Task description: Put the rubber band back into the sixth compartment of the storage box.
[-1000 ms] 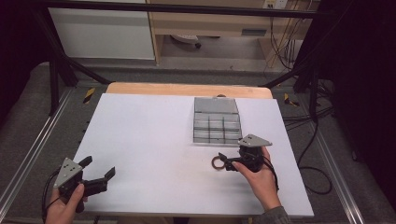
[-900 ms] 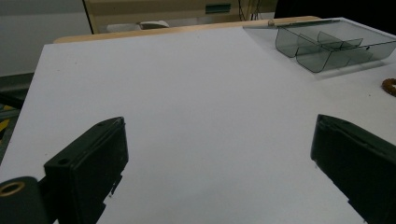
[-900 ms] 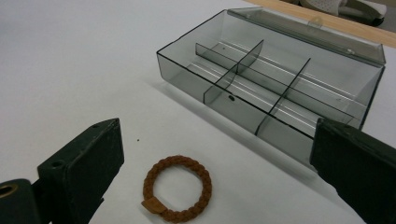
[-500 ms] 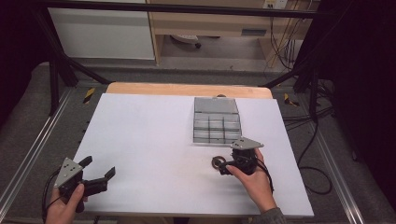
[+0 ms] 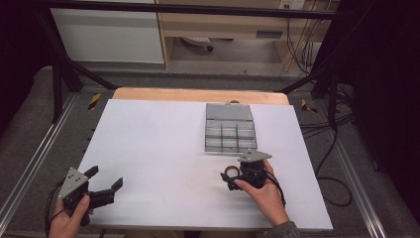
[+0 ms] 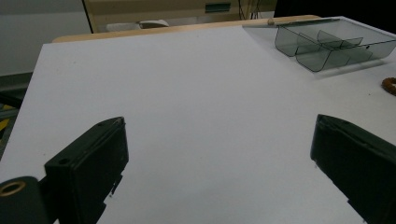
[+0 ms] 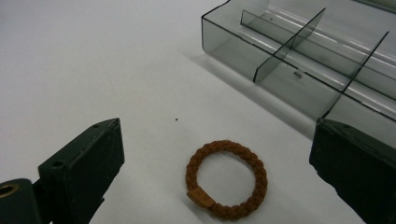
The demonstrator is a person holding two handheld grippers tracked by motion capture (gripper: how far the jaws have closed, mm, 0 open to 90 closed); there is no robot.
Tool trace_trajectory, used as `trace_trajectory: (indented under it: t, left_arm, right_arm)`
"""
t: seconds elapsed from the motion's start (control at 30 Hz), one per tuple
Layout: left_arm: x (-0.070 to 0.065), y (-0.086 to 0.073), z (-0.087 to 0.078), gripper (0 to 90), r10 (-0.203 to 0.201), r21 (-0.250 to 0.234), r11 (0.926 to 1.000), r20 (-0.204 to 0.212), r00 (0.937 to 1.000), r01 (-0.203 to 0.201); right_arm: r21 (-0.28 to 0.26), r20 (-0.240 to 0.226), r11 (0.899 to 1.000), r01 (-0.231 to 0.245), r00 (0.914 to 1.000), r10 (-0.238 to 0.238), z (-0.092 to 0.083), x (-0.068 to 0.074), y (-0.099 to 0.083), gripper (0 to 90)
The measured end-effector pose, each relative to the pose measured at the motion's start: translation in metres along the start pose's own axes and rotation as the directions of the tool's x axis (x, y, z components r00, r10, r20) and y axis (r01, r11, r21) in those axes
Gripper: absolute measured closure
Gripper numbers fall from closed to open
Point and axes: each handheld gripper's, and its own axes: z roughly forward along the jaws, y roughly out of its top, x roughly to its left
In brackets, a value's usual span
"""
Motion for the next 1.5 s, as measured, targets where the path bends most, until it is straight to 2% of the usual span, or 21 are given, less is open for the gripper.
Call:
trace_trajectory:
  t: [0.3, 0.5, 0.73, 0.9, 1.13, 1.5]
  left_arm:
    - [0.0, 0.0, 0.0, 4.5, 0.002, 0.002, 1.0, 0.001, 1.0, -0.002]
    - [-0.001, 0.0, 0.0, 4.5, 0.002, 0.002, 1.0, 0.002, 1.0, -0.002]
    - [-0.001, 0.0, 0.0, 4.5, 0.003, 0.001, 1.0, 0.0, 1.0, -0.003]
    - [-0.001, 0.0, 0.0, 4.5, 0.005, 0.001, 1.0, 0.002, 1.0, -0.005]
    - [-0.001, 0.0, 0.0, 4.5, 0.005, 0.001, 1.0, 0.003, 1.0, -0.005]
    - [-0.001, 0.0, 0.0, 4.5, 0.005, 0.001, 1.0, 0.004, 1.0, -0.005]
  right_arm:
    - [0.053, -0.022, 0.998, 0.018, 0.9996, -0.017, 0.006, 0.002, -0.007, 3.5]
    - [0.067, -0.031, 0.998, 0.022, 0.9993, -0.019, 0.007, 0.002, -0.009, 6.0]
    - [0.075, -0.053, 0.997, 0.036, 0.9981, -0.032, 0.007, 0.003, -0.012, 20.5]
    - [0.078, -0.059, 0.996, 0.048, 0.9973, -0.043, 0.008, 0.003, -0.014, 27.3]
    - [0.09, -0.071, 0.994, 0.066, 0.9957, -0.06, 0.008, 0.003, -0.015, 33.7]
    - [0.105, -0.072, 0.991, 0.079, 0.9948, -0.072, 0.01, 0.003, -0.017, 39.0]
